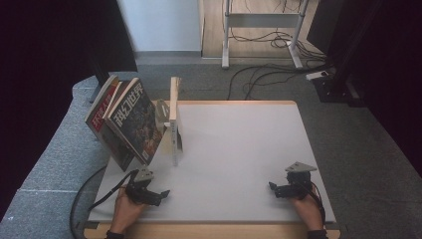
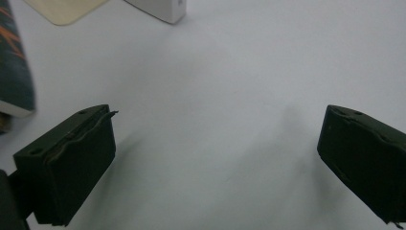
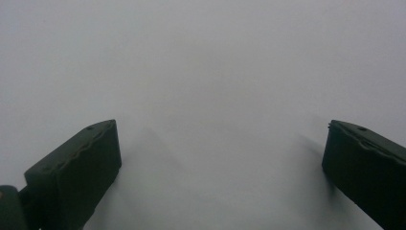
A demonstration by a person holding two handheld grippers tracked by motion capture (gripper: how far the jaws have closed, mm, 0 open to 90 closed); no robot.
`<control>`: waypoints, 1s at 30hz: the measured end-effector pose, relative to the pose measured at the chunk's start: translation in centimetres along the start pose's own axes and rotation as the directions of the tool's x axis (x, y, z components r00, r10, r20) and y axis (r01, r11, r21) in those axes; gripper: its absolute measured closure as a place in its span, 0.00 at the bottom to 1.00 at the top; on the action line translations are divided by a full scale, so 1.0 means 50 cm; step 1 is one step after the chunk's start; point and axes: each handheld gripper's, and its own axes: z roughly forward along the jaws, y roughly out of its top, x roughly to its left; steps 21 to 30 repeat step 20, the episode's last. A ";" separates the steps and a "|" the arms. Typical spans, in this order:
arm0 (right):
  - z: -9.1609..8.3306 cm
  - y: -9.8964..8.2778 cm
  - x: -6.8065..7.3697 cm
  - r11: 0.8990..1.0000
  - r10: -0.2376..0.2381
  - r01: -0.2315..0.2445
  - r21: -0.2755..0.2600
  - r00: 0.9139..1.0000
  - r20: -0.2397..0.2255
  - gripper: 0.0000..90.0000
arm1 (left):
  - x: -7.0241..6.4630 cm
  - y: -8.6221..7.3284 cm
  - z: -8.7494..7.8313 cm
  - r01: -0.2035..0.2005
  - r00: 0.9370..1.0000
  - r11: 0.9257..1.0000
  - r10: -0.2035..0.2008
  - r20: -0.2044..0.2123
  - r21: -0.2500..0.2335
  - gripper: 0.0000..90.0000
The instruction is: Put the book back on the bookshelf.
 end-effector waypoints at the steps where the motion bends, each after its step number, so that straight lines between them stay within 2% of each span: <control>1: 0.000 0.000 0.000 1.000 0.000 0.000 0.000 1.000 0.000 0.00 | 0.000 0.000 0.004 -0.001 1.000 1.000 0.001 0.003 0.007 0.00; 2: 0.000 0.000 0.000 1.000 0.000 0.000 0.000 1.000 0.000 0.00 | -0.001 0.001 0.007 -0.002 1.000 1.000 0.002 0.006 0.021 0.00; 11: 0.000 0.000 0.000 1.000 0.000 0.000 0.000 1.000 0.000 0.00 | 0.000 0.002 0.010 0.002 1.000 1.000 -0.002 -0.003 0.031 0.00; 30: 0.000 -0.002 0.001 1.000 -0.001 0.001 -0.002 1.000 0.001 0.00 | -0.003 0.002 0.011 -0.005 1.000 0.999 0.006 -0.011 0.034 0.00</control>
